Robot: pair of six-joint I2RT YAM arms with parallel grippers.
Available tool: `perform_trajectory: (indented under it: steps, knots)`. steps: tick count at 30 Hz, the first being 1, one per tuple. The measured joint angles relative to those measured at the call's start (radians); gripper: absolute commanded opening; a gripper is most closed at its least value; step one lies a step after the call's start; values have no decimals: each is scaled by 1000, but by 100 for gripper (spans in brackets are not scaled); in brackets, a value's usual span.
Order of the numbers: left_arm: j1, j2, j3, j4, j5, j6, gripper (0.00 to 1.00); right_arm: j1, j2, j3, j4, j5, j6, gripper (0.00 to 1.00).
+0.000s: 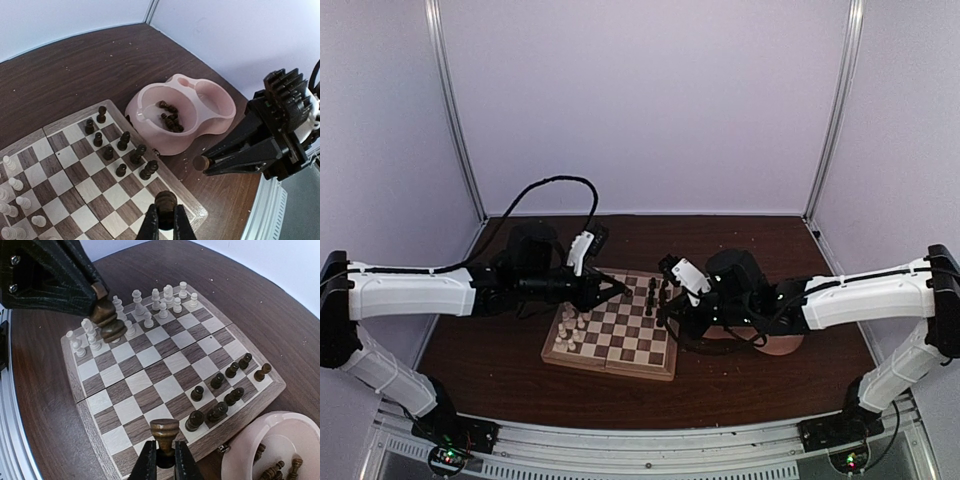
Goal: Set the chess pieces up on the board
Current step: Place the chess pile in the storage box.
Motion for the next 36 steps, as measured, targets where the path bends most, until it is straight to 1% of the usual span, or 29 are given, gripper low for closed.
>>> perform_trajectory:
  steps: [3, 12, 16, 21, 23, 26, 27, 29, 30, 32, 36]
  knots:
    - [0, 15, 13, -34, -26, 31, 0, 2, 12, 6, -20, -5, 7, 1]
    - [0, 58, 39, -87, -63, 75, 0, -30, 8, 6, -76, 130, 59, 6]
    - [0, 76, 54, -94, -63, 78, 0, -117, 23, 18, -130, 162, 119, 0]
    - [0, 94, 68, -100, -62, 81, 0, -256, 131, 50, -157, 118, 208, 0]
    - [-2, 94, 70, -101, -61, 82, 0, -293, 172, 50, -172, 84, 237, 0]
    - [-7, 94, 76, -105, -61, 85, 0, -309, 193, 50, -188, 53, 256, 0]
    - [-9, 94, 79, -107, -60, 86, 0, -309, 193, 50, -191, 48, 261, 4]
    - [-12, 94, 84, -108, -60, 89, 0, -310, 191, 50, -191, 40, 267, 25]
    - [-13, 94, 85, -109, -60, 90, 0, -310, 191, 50, -192, 39, 269, 31]
    - [-14, 94, 85, -111, -60, 93, 0, -310, 189, 50, -193, 33, 268, 34]
    - [-18, 94, 86, -117, -59, 103, 0, -311, 154, 37, -186, 16, 268, 32]
